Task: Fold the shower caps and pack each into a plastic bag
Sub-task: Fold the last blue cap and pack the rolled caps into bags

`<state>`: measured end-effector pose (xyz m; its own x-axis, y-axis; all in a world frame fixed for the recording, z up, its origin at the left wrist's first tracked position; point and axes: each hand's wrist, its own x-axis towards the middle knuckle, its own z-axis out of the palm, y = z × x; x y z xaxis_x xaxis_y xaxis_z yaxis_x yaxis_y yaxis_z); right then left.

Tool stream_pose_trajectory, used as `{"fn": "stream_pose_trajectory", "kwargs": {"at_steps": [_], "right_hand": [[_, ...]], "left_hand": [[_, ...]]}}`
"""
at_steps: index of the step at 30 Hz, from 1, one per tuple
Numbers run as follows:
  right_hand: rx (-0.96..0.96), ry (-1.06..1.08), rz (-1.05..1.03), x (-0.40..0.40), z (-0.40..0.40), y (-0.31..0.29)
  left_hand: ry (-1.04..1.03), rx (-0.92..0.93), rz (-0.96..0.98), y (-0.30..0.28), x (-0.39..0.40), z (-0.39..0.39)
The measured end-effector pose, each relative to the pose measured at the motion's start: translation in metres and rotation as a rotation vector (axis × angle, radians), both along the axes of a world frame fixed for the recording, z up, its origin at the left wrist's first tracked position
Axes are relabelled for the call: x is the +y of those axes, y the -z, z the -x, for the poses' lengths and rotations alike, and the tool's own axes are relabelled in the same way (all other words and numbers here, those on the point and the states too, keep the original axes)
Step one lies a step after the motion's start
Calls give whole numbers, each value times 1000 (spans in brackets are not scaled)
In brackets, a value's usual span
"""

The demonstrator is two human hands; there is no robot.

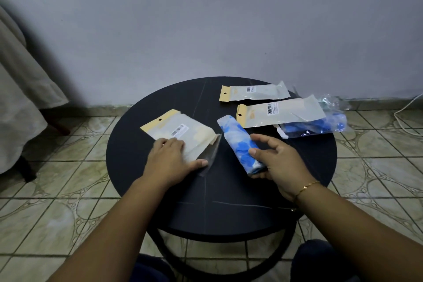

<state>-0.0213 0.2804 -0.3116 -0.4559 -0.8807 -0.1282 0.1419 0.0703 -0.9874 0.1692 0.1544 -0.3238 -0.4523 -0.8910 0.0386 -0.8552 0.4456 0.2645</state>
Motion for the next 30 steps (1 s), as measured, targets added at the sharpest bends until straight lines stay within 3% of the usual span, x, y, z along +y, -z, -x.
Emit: {"fn": "stream_pose_trajectory", "kwargs": {"at_steps": [4, 7, 12, 21, 24, 28, 30], "right_hand": [[-29, -20, 42, 5, -5, -8], [-18, -62, 22, 9, -13, -11], [20, -84, -45, 18, -21, -16], [114, -77, -147, 26, -11, -22], [204, -87, -149, 25, -8, -21], [511, -99, -121, 21, -12, -13], [520, -79, -121, 16, -14, -7]], "left_hand": [[160, 226, 58, 7, 4, 2], [254, 107, 145, 12, 6, 7], [232, -41, 266, 15, 16, 11], [165, -23, 24, 20, 14, 19], [182, 2, 40, 22, 11, 19], [242, 63, 73, 20, 16, 25], [298, 81, 101, 20, 19, 28]]}}
